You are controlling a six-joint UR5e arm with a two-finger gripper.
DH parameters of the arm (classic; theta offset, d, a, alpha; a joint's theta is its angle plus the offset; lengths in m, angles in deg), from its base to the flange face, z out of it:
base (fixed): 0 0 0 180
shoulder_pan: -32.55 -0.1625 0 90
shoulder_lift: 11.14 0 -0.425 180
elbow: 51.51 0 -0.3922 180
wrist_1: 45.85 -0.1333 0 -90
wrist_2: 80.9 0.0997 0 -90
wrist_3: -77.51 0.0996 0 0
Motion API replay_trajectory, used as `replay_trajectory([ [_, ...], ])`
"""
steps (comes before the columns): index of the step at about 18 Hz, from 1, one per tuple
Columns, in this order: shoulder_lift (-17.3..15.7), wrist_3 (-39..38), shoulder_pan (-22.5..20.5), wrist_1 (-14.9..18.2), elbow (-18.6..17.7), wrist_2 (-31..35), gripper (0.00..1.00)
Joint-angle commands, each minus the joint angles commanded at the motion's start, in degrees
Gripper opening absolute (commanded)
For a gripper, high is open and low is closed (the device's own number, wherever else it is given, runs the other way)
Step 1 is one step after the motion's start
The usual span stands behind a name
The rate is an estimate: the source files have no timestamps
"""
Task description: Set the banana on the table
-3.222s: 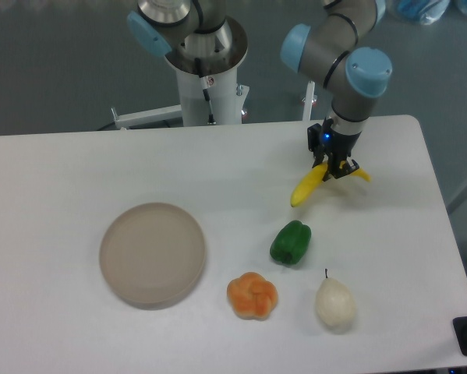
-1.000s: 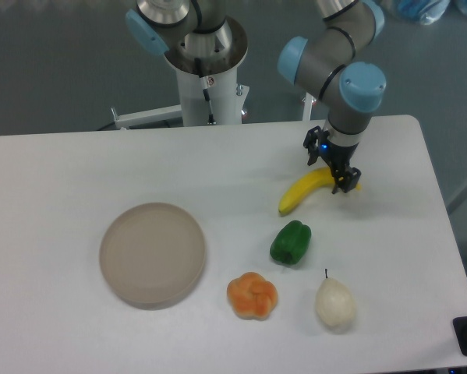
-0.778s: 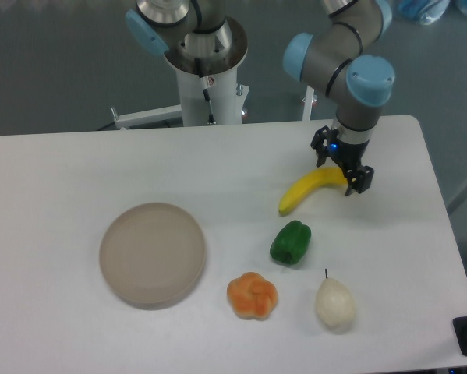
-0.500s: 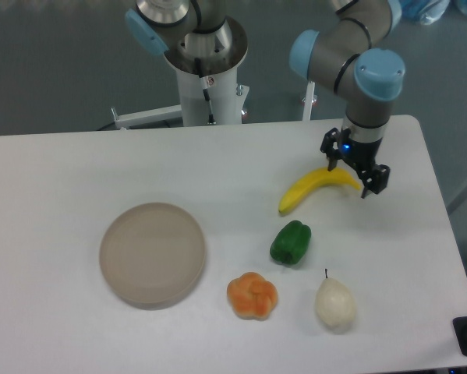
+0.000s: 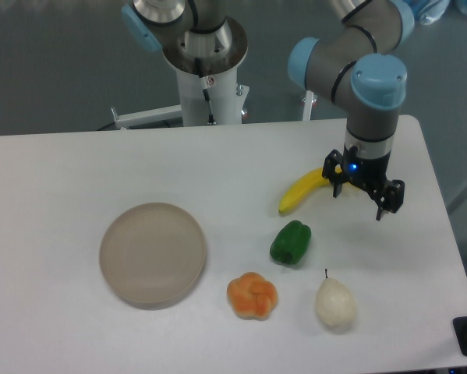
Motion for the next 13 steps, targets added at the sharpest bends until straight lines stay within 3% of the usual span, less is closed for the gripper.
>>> replay_trajectory([
  [6, 2.89, -6.87, 2.11, -0.35, 4.92, 1.05, 1.0],
  [9, 4.57, -7.04, 4.13, -0.35, 8.09, 6.67, 1.0],
  [13, 4.93, -6.43, 4.66, -0.26, 8.54, 7.2, 1.0],
])
